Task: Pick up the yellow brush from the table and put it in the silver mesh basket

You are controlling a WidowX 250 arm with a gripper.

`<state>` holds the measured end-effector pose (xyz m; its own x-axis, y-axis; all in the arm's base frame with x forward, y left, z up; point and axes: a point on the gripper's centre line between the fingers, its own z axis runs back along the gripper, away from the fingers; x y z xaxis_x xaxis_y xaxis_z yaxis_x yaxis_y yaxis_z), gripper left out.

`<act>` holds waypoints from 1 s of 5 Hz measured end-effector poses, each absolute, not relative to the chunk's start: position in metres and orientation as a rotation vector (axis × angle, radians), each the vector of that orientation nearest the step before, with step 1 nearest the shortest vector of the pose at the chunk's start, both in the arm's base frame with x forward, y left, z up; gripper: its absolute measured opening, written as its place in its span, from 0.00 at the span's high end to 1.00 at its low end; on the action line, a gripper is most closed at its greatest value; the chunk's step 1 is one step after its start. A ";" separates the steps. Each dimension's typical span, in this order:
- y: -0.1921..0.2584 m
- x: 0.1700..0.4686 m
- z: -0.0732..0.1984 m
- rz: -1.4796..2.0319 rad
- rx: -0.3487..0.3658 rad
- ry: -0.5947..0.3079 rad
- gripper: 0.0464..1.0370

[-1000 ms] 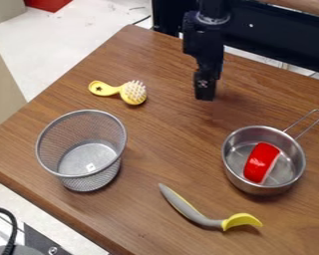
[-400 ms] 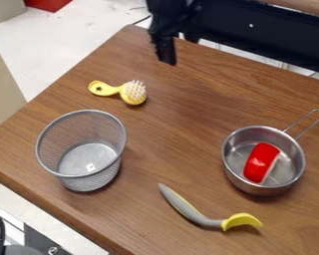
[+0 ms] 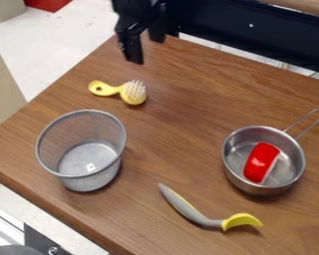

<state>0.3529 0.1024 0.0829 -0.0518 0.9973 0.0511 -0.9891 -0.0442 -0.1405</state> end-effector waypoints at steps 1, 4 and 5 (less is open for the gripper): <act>0.119 0.349 0.082 1.632 -0.057 -0.177 0.04; 0.148 0.331 0.045 1.688 -0.068 -0.173 0.04; 0.143 0.329 0.026 1.696 -0.022 -0.187 0.04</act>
